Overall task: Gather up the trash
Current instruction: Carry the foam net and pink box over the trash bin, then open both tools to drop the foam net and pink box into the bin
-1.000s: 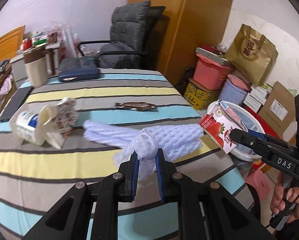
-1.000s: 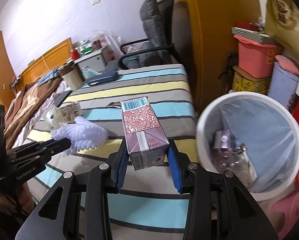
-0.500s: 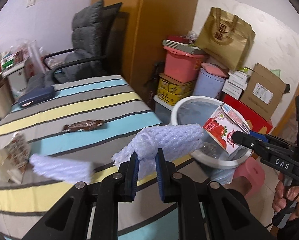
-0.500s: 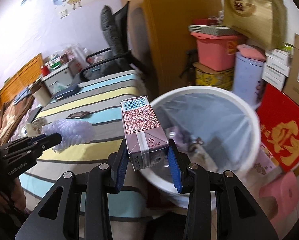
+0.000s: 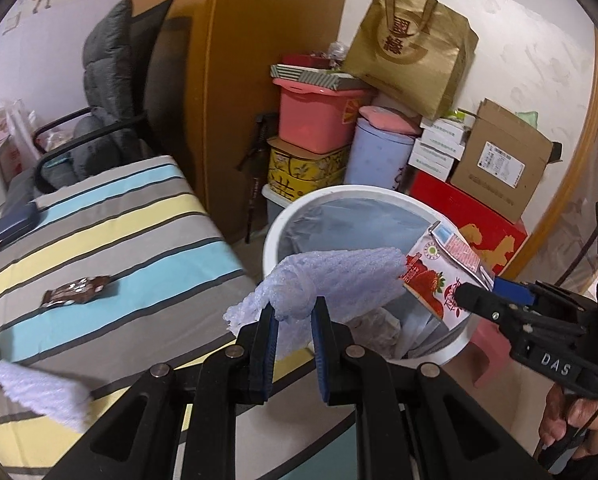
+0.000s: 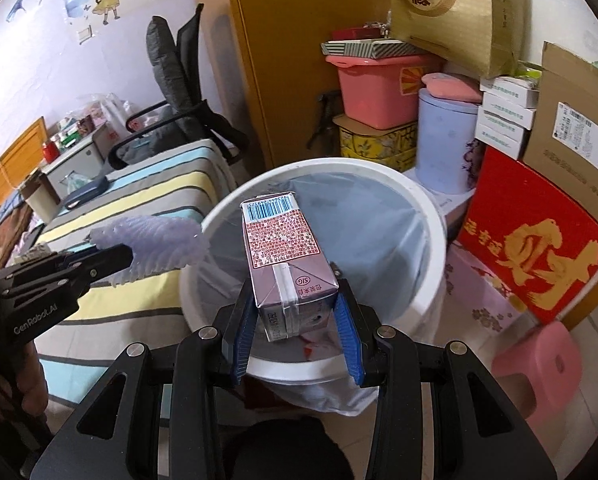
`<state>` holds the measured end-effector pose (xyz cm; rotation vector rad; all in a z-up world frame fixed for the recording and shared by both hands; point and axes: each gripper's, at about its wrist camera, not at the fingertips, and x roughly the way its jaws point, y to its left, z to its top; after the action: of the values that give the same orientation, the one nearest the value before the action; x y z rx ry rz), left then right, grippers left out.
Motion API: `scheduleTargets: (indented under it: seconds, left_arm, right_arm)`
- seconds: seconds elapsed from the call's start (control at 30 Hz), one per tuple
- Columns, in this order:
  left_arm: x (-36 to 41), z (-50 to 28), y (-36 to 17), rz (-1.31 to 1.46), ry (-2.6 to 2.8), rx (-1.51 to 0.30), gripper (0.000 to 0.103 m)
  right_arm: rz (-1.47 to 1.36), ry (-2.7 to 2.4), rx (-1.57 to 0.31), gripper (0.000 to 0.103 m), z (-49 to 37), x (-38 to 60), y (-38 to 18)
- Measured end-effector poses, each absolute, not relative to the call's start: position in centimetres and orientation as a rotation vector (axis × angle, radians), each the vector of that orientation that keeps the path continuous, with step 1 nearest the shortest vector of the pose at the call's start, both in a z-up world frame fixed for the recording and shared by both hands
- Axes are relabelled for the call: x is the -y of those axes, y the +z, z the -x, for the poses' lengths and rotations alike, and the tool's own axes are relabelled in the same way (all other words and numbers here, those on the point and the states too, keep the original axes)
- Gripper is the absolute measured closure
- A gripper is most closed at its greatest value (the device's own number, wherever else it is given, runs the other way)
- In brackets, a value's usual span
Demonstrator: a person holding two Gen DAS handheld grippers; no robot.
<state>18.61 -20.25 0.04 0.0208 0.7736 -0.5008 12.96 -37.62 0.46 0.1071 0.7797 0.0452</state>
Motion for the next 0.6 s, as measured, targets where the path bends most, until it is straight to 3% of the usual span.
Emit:
scheduleTargets:
  seconds: [0.4, 0.6]
  left_arm:
    - [23.1, -21.7, -1.8, -0.041, -0.549, -0.820, 0.082]
    - [22.7, -21.7, -1.6, -0.015, -0.572, -0.806, 0.063]
  right_arm:
    - [-0.106, 0.020, -0.828, 0.063, -13.8, 38.4, -0.9]
    - [-0.107, 0.027, -0.805, 0.062, -13.7, 38.3, -0.5]
